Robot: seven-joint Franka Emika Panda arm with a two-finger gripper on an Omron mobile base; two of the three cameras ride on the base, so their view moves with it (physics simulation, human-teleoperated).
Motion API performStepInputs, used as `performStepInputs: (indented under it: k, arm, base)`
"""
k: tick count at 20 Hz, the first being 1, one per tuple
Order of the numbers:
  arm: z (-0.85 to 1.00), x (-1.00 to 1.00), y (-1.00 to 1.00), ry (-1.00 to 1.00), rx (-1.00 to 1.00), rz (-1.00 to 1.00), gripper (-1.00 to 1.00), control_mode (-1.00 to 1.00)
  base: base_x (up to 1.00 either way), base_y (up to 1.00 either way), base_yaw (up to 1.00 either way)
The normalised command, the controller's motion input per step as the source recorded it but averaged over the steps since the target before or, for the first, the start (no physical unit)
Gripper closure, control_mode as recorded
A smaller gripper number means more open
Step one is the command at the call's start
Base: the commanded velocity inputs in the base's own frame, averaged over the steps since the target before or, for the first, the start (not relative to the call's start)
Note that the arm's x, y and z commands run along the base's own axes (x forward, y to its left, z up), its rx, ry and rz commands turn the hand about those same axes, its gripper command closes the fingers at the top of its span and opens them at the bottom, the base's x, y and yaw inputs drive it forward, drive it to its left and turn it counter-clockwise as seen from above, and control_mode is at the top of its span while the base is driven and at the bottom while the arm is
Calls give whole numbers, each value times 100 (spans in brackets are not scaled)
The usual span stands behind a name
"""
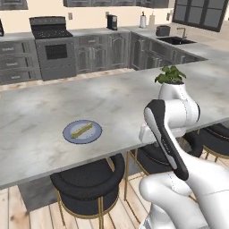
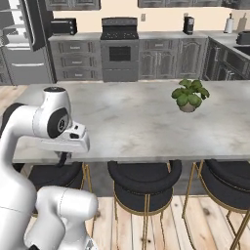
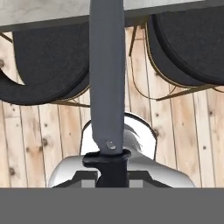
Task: Retrieve the butter from the fridge and place it on a plate on the dining table. Then retrieve the butter knife by the fridge and place it near the plate.
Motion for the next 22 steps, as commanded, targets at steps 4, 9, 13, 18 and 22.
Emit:
performStepInputs:
  k: [4,9,13,18,22]
  arm:
    - [0,71,44,-11,0,-1,100,-100]
    - [0,92,14,-7,0,2,100,-100]
    - [-3,88,-2,0,0,13,100,-100]
    - [-14,83,-1,-1,1,12,100,-100]
    - [-27,76,2,-2,0,0,100,-100]
  base:
    - [0,0,0]
    - [0,0,0]
    - [0,0,0]
    - [0,0,0]
    - [0,0,0]
